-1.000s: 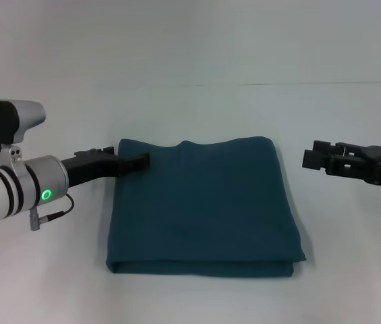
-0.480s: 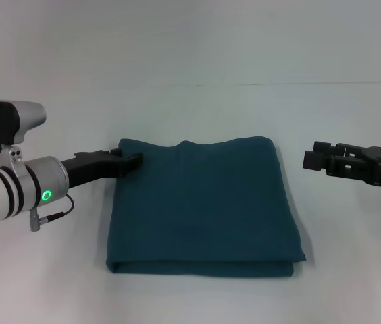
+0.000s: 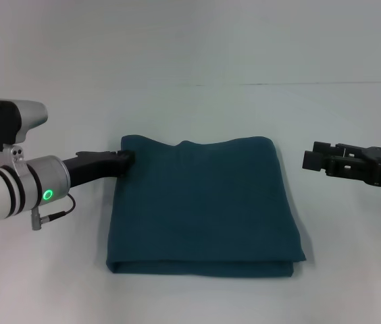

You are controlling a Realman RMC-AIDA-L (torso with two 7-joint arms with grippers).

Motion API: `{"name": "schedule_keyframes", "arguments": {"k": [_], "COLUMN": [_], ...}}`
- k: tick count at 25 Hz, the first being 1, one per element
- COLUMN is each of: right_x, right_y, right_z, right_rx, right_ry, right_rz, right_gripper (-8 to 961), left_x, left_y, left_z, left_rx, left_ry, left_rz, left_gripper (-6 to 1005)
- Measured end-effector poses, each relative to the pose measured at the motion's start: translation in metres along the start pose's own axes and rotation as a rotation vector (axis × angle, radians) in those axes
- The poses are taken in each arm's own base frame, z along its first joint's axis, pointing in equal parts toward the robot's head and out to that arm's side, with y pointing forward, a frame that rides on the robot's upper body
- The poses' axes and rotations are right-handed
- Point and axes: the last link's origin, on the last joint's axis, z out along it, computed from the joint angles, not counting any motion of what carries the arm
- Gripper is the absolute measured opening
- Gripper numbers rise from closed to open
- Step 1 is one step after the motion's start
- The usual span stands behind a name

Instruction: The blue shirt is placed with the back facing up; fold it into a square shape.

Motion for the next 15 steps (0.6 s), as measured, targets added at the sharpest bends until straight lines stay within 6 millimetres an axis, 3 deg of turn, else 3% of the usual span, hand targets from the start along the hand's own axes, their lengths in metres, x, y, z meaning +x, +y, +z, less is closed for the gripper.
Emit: {"name": "schedule_keyframes", "arguments": {"k": [4,15], "right_x": [0.0001,0.0011], "right_y": [0.0001,-0.0006], "right_z": [0.0002,0.0020], "right_rx": [-0.001,0.005], "right_ry": [0.000,-0.004], "right_rz": [-0.001,-0.016], "right_gripper": [911,909], "left_x": [0.0019,0.0092], "left_y": [0.0008,0.0044], "left_z": [0.0008,0.0038], "left_rx": [-0.002,-0.015], "left_ry": [0.004,0.038], "left_rz": [-0.001,-0.039], "left_gripper": [116,94]}}
